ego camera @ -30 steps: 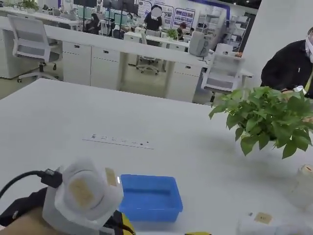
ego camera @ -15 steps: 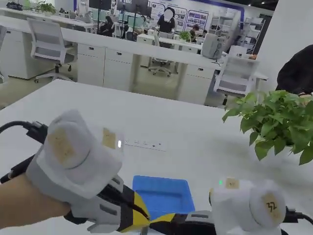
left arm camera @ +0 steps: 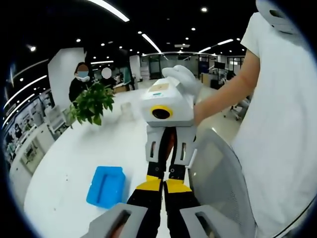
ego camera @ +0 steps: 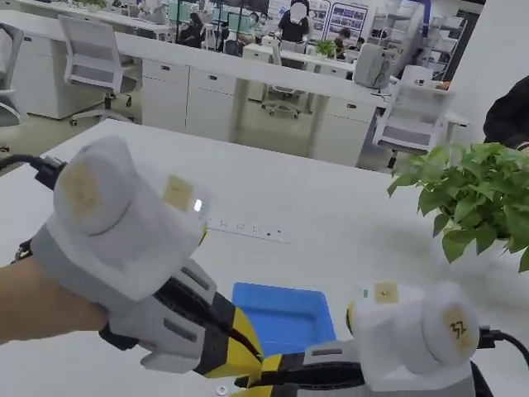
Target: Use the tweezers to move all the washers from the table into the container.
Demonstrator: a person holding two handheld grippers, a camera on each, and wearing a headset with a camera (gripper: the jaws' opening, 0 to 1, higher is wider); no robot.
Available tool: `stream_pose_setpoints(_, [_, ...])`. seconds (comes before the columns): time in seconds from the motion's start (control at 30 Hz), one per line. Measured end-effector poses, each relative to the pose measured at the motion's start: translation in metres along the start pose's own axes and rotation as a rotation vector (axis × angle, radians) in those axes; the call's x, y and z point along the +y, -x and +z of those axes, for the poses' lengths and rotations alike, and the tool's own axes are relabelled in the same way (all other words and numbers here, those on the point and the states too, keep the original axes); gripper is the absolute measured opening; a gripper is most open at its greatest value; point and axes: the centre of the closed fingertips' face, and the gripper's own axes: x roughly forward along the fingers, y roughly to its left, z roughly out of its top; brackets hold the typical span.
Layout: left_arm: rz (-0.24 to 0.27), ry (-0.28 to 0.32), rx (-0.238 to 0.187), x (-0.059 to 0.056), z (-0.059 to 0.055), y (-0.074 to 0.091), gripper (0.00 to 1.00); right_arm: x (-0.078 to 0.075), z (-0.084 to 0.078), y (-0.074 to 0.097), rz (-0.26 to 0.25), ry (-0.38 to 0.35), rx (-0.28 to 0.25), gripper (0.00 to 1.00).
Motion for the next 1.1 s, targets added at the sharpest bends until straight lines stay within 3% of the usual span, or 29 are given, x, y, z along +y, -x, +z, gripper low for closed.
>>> stream_pose_setpoints(0.07, [0.08, 0.003, -0.037, 0.006, 0.001, 0.0, 0.0, -0.002, 0.001, -0.002, -0.018, 0.032, -0.009, 0.03])
stream_pose_setpoints(0.13, [0.136, 0.082, -0.077, 0.008, -0.002, 0.001, 0.0, -0.005, 0.0, -0.006, -0.02, 0.017, -0.016, 0.02])
stream_pose_setpoints(0.2, [0.196, 0.168, -0.146, 0.012, -0.002, 0.007, 0.07, -0.01, -0.003, -0.01, -0.03, -0.002, -0.024, 0.02])
stream_pose_setpoints(0.23, [0.272, 0.222, -0.181, 0.019, -0.004, 0.013, 0.12, -0.012, -0.004, -0.011, -0.036, -0.007, -0.028, 0.02])
stream_pose_setpoints(0.3, [0.356, 0.253, -0.195, 0.023, -0.013, 0.022, 0.19, -0.019, -0.006, -0.013, -0.063, -0.023, -0.043, 0.02])
stream_pose_setpoints(0.33, [0.434, 0.287, -0.215, 0.028, -0.021, 0.029, 0.21, -0.023, -0.007, -0.014, -0.076, -0.028, -0.05, 0.02])
stream_pose_setpoints(0.4, [0.518, 0.355, -0.239, 0.029, -0.034, 0.038, 0.27, -0.034, -0.01, -0.015, -0.118, -0.036, -0.063, 0.02])
stream_pose_setpoints(0.47, [0.625, 0.405, -0.228, 0.032, -0.052, 0.046, 0.36, -0.044, -0.012, -0.017, -0.144, -0.069, -0.086, 0.02])
stream_pose_setpoints(0.6, [0.778, 0.47, -0.224, 0.033, -0.079, 0.055, 0.49, -0.063, -0.016, -0.019, -0.186, -0.108, -0.126, 0.02])
stream_pose_setpoints(0.67, [0.884, 0.528, -0.174, 0.035, -0.102, 0.06, 0.51, -0.07, -0.02, -0.023, -0.186, -0.124, -0.127, 0.02])
stream_pose_setpoints(0.77, [1.008, 0.507, -0.115, 0.034, -0.123, 0.065, 0.6, -0.079, -0.027, -0.031, -0.184, -0.155, -0.131, 0.02])
stream_pose_setpoints(0.97, [1.083, 0.564, -0.037, 0.033, -0.16, 0.052, 0.82, -0.097, -0.034, -0.044, -0.207, -0.176, -0.145, 0.02])
stream_pose_setpoints(1.0, [1.089, 0.569, -0.026, 0.033, -0.162, 0.051, 0.84, -0.099, -0.035, -0.045, -0.211, -0.183, -0.146, 0.02])
stream_pose_setpoints(1.07, [1.138, 0.537, 0.033, 0.036, -0.166, 0.059, 0.85, -0.104, -0.039, -0.049, -0.217, -0.192, -0.144, 0.02])
stream_pose_setpoints(1.1, [1.176, 0.502, 0.022, 0.038, -0.162, 0.066, 0.85, -0.106, -0.041, -0.051, -0.219, -0.193, -0.143, 0.02])
